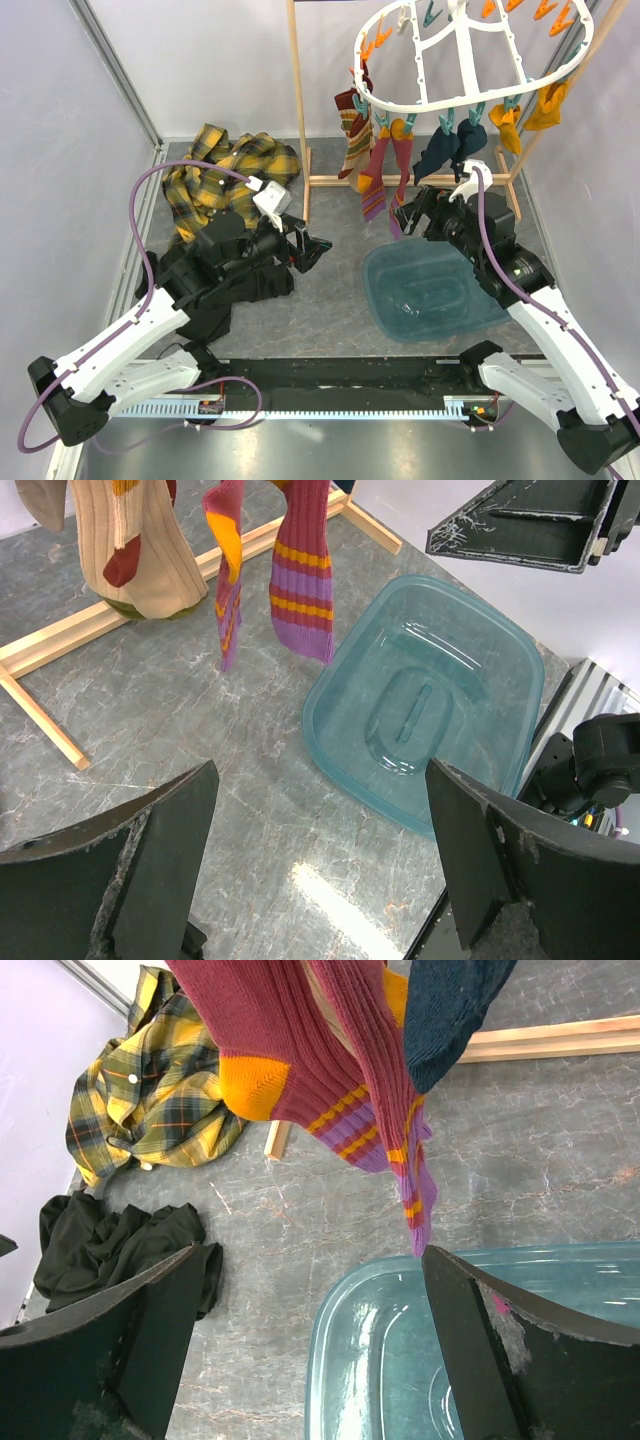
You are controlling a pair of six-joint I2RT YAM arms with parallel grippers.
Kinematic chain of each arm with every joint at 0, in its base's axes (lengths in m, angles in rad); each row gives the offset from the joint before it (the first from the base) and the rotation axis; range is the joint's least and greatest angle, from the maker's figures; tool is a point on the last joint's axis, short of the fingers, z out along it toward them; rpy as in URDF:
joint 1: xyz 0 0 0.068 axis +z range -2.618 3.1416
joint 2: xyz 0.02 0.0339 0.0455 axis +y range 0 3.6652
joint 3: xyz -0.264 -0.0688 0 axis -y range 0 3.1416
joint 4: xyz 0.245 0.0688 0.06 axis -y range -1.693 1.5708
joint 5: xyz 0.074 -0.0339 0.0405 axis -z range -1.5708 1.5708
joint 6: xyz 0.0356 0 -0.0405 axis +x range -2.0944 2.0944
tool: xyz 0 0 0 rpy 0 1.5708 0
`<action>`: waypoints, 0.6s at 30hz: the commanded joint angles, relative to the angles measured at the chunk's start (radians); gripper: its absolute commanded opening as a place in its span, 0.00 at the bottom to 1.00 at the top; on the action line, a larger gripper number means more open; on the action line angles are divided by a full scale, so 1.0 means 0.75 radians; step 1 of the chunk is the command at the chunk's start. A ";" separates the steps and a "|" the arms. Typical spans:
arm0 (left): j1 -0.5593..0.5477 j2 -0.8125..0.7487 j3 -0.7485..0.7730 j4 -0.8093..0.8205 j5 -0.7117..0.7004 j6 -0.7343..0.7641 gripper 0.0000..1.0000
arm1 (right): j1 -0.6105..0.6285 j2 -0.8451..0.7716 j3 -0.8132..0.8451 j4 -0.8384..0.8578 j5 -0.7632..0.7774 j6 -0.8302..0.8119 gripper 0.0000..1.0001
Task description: Remove the socks clipped to the hanger
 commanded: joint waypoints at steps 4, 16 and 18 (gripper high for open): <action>0.000 -0.023 0.005 0.054 -0.004 0.032 0.92 | 0.003 0.025 -0.032 0.100 0.105 -0.028 0.98; 0.000 -0.021 0.005 0.050 -0.004 0.043 0.91 | 0.003 0.326 -0.131 0.348 0.270 -0.180 0.95; 0.000 -0.023 0.005 0.048 -0.002 0.041 0.91 | 0.003 0.367 -0.137 0.389 0.241 -0.194 0.91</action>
